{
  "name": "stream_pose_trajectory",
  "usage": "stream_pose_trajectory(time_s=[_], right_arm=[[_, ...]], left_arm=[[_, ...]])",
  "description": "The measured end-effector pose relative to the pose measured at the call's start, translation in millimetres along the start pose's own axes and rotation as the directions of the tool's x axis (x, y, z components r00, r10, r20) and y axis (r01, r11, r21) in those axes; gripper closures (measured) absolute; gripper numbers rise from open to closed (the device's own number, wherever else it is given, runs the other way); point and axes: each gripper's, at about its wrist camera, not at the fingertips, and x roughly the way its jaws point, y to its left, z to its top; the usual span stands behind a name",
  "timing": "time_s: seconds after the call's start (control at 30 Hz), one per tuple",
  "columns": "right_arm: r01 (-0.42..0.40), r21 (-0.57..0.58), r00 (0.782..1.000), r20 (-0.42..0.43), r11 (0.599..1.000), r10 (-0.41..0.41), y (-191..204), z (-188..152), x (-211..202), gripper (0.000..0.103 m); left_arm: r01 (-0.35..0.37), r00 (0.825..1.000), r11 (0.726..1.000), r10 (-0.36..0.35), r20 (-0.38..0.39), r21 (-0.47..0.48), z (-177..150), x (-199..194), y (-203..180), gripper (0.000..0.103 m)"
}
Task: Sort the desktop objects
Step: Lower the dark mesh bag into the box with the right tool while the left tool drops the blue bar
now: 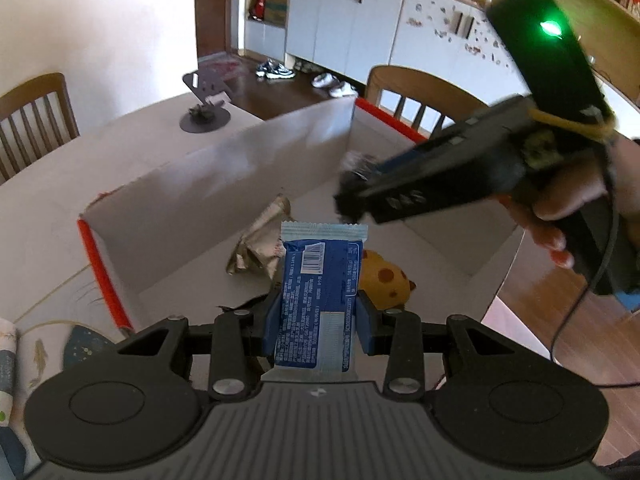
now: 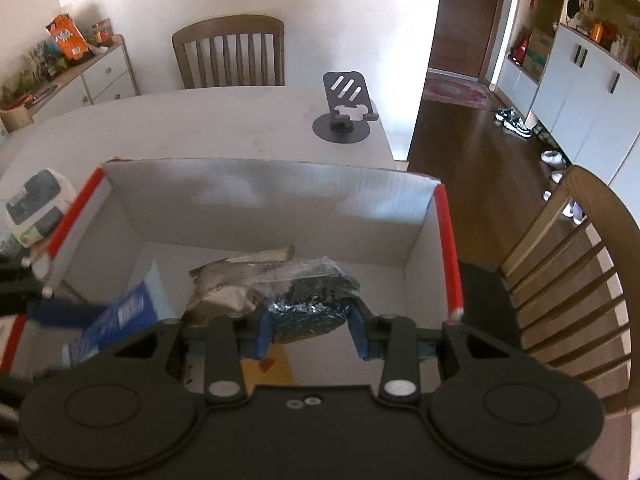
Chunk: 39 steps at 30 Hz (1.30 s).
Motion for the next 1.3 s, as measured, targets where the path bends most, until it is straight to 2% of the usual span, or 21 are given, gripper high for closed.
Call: stream_pose_trajectory(time_s=[0.3,0.47,0.83,0.9,0.93,0.97,1.03,1.3], right_arm=[[0.027,-0.009,0.999,-0.018,1.0,-0.027,1.2,13.8,28.2,0.066],[0.028,-0.035,0.998,-0.055,0.999,-0.03,7.9,12.7,38.9,0.066],[0.026,-0.04,0.995,-0.098,0.999,-0.03,8.6,15.2,45.8,0.062],[0.023,-0.04,0.994,-0.104,0.999,-0.027,8.3,15.0,45.8,0.061],[0.02,-0.039,0.994,-0.105,0.999,-0.024,8.2,15.1,45.2,0.058],[0.02,-0.039,0.994,-0.103,0.999,-0.024,8.4,15.0,44.2,0.054],[0.016,-0.042,0.995,-0.093,0.999,-0.02,9.1,14.6,40.2,0.049],[-0.011,-0.029,0.998,-0.062,1.0,0.01,10.9,14.3,21.1,0.043]], left_arm=[[0.002,0.997,1.0,-0.001,-0.071,0.023,0.7,17.6,-3.5,0.066],[0.018,0.993,1.0,-0.016,-0.113,0.024,-1.4,24.0,-3.9,0.066],[0.037,0.992,0.999,-0.037,-0.121,-0.007,-1.9,24.3,0.0,0.065],[0.034,0.992,0.999,-0.036,-0.121,-0.015,-1.8,23.6,1.0,0.062],[0.032,0.992,0.999,-0.034,-0.119,-0.02,-1.8,23.1,1.9,0.054],[0.036,0.993,0.999,-0.039,-0.113,-0.026,-1.8,22.1,2.9,0.04],[0.04,0.995,0.999,-0.043,-0.096,-0.027,-2.7,18.4,3.0,0.031],[0.051,0.996,0.998,-0.053,-0.069,-0.019,-4.0,4.8,-4.4,0.031]])
